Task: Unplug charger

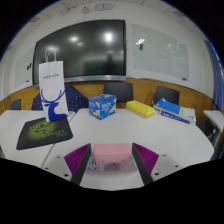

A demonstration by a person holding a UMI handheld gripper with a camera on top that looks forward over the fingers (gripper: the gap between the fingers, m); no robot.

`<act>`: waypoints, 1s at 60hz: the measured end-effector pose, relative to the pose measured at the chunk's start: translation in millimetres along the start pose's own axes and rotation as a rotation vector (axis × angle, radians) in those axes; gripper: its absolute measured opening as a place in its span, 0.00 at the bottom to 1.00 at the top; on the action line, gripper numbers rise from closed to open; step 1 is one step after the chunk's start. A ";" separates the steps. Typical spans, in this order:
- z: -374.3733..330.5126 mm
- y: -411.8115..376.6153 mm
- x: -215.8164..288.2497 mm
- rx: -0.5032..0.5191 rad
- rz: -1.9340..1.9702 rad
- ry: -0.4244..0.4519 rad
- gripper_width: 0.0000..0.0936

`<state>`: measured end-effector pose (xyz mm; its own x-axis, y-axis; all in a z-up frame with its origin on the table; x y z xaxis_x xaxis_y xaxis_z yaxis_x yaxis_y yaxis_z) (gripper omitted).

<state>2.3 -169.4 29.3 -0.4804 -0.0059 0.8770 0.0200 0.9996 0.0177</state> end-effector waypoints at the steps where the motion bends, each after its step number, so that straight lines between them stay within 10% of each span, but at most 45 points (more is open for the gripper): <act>1: 2.1 -0.4 -0.4 0.001 0.000 -0.002 0.91; 6: 8.7 -3.3 -1.3 0.008 -0.007 0.000 0.91; 14: 14.9 -2.3 4.5 0.001 -0.042 -0.031 0.52; 23: -23.6 44.1 113.2 -0.036 0.100 0.163 0.51; 60: 35.3 179.1 -35.7 -0.157 0.044 -0.374 0.64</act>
<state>-7.9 10.8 -15.7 -0.7610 0.0753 0.6443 0.1674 0.9824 0.0829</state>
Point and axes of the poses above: the point between the fingertips, and its own axes, seen from behind it with the camera up: y to the right, x up, z forward, the way the camera looks, the point moved 1 cm from there along -z, backward, against the way the camera looks, and after that the axes turned 4 degrees about -y, right-handed, at the moved point
